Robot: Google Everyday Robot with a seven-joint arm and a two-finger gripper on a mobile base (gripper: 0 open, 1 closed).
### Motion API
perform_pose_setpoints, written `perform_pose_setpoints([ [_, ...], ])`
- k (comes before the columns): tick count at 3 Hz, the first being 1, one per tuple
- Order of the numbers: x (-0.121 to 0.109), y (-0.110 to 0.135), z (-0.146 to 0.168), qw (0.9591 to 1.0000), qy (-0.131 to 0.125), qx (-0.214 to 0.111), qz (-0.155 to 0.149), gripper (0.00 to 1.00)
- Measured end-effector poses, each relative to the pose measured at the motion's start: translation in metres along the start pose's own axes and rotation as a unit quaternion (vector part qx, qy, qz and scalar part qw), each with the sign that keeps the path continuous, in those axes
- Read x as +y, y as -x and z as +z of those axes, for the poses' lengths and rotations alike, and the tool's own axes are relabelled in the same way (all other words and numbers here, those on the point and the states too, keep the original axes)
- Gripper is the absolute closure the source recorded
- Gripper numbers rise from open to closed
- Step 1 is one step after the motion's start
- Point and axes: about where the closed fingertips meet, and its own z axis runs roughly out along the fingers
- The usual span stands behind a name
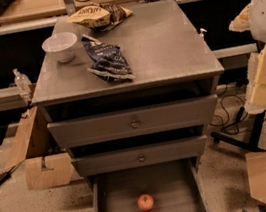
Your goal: Pick apple from bottom drawer and place on counter
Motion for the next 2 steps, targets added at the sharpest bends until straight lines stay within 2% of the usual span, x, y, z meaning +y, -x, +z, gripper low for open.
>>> perform_pose_setpoints([
  [1, 0.000, -0.001, 0.003, 1.0000, 0.000, -0.004, 0.001, 0.00],
  [2, -0.004, -0.012, 0.040, 0.9984, -0.002, -0.053, 0.017, 0.00],
])
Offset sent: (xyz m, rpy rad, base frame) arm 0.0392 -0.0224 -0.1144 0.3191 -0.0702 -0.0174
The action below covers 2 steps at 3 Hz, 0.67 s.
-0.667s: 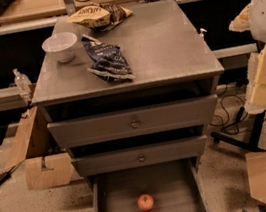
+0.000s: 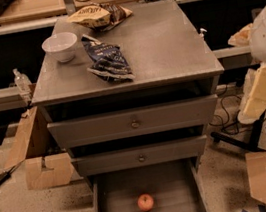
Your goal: Pick apple from bottom drawer and place on counter
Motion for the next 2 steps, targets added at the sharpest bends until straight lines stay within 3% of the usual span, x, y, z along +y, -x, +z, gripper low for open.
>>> perform_pose_setpoints([
  [1, 0.009, -0.030, 0.058, 0.9970, 0.011, -0.076, 0.013, 0.00],
  [2, 0.000, -0.052, 0.107, 0.9860, -0.018, -0.164, 0.025, 0.00],
])
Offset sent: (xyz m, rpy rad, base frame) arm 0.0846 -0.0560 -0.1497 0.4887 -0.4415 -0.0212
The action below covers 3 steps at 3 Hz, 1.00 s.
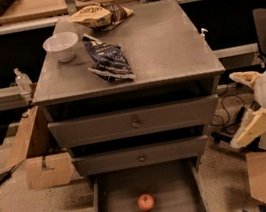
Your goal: Pick apple from bottom drawer and place on counter
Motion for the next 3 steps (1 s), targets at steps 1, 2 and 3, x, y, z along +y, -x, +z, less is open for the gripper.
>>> perform_pose_setpoints([
  [1, -0.026, -0.022, 0.028, 0.9966, -0.053, -0.062, 0.002, 0.00],
  [2, -0.026, -0.022, 0.028, 0.9966, -0.053, -0.063, 0.002, 0.00],
  [3, -0.017, -0.041, 0.066, 0.9942, -0.042, -0.098, 0.018, 0.00],
])
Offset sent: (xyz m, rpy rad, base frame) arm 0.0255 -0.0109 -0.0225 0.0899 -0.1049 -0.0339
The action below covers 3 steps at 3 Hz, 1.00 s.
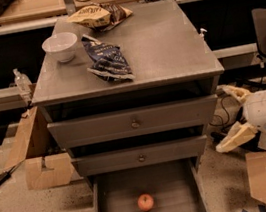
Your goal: Pick apple from bottom drawer and place on counter
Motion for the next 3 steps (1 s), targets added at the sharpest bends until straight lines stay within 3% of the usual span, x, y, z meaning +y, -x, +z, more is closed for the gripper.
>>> perform_pose_setpoints([
  [1, 0.023, -0.040, 0.046, 0.9980, 0.008, -0.061, 0.017, 0.00],
  [2, 0.044, -0.089, 0.093, 0.9938, 0.026, -0.107, -0.012, 0.00],
  [3, 0.082, -0.164, 0.150, 0.9897, 0.065, -0.127, 0.002, 0.00],
])
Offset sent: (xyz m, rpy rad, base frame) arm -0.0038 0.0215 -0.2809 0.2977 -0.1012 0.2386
